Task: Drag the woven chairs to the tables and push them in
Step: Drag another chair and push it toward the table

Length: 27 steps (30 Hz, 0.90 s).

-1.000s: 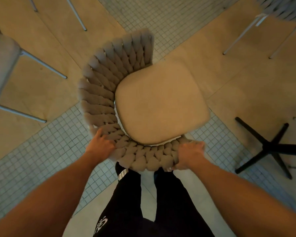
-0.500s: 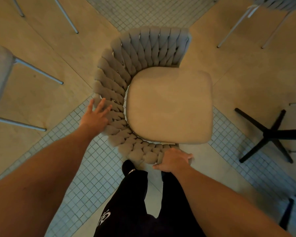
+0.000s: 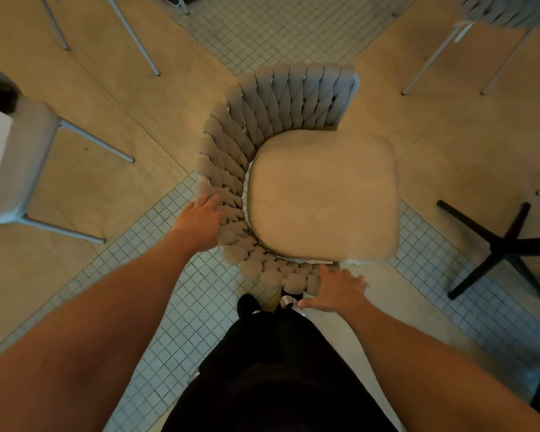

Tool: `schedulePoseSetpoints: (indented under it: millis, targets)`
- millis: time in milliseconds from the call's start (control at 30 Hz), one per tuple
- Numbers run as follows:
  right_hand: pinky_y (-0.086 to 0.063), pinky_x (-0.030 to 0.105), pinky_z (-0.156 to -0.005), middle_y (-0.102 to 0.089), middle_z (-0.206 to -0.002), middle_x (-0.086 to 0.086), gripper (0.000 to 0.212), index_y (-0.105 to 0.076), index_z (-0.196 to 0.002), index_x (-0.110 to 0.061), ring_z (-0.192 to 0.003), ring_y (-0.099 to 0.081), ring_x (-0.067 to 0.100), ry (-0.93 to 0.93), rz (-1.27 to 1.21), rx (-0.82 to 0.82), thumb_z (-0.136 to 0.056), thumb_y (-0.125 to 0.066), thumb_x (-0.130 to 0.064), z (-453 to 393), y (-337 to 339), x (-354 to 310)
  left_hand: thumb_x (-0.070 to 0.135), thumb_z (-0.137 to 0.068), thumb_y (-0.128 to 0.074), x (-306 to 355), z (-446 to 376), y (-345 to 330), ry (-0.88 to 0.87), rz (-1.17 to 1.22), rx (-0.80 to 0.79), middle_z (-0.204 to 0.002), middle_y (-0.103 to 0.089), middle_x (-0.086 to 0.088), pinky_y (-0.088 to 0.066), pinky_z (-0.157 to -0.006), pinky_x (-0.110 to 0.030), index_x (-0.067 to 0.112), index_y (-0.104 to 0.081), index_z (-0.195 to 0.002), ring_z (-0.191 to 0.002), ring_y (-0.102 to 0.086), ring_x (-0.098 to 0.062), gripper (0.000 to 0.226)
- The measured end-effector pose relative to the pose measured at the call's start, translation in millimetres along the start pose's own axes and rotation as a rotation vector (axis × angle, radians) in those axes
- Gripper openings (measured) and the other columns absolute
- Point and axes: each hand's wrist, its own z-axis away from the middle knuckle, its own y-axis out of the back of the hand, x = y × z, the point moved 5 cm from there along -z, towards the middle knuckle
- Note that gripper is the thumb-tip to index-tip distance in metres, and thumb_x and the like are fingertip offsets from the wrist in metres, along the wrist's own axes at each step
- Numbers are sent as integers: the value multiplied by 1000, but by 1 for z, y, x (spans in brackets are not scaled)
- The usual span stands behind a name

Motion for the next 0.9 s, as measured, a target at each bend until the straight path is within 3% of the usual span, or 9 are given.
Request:
schedulePoseSetpoints:
  millis: [133,233,633,900]
  targets:
    - [-21,65,-118,-24,-165,10,124,-16,-160,-23,-151,-20,38,75,-10,56,-67,-63,-90,7,11,-18,17,-96,-55,1,14,4,31,81,21,-164,-22,-9,-31,-117,-49,29,-35,-154,-150,-20,-31,62]
    - [-23,63,-118,-27,-162,11,118,-17,-159,-22,-149,-23,37,120,-28,85,-71,-63,-86,12,26,-40,16,-95,-51,-7,21,10,44,117,37,-158,-33,-7,-38,-111,-50,27,-36,-153,-144,-30,-31,61]
    - [-17,65,-119,-20,-165,12,121,-16,-161,-20,-151,-19,39,81,-220,113,-71,-59,-89,19,64,-169,45,-102,-47,-110,24,22,-23,97,4,-163,-26,-11,-37,-111,-52,25,-16,-161,-145,-30,-35,69]
    - [-18,67,-118,-17,-167,13,117,-12,-162,-20,-152,-17,39,-56,-411,140,-76,-52,-89,27,76,-238,47,-102,-47,-157,13,48,-174,13,-26,-162,-28,-10,-40,-109,-50,25,-8,-162,-143,-34,-34,74]
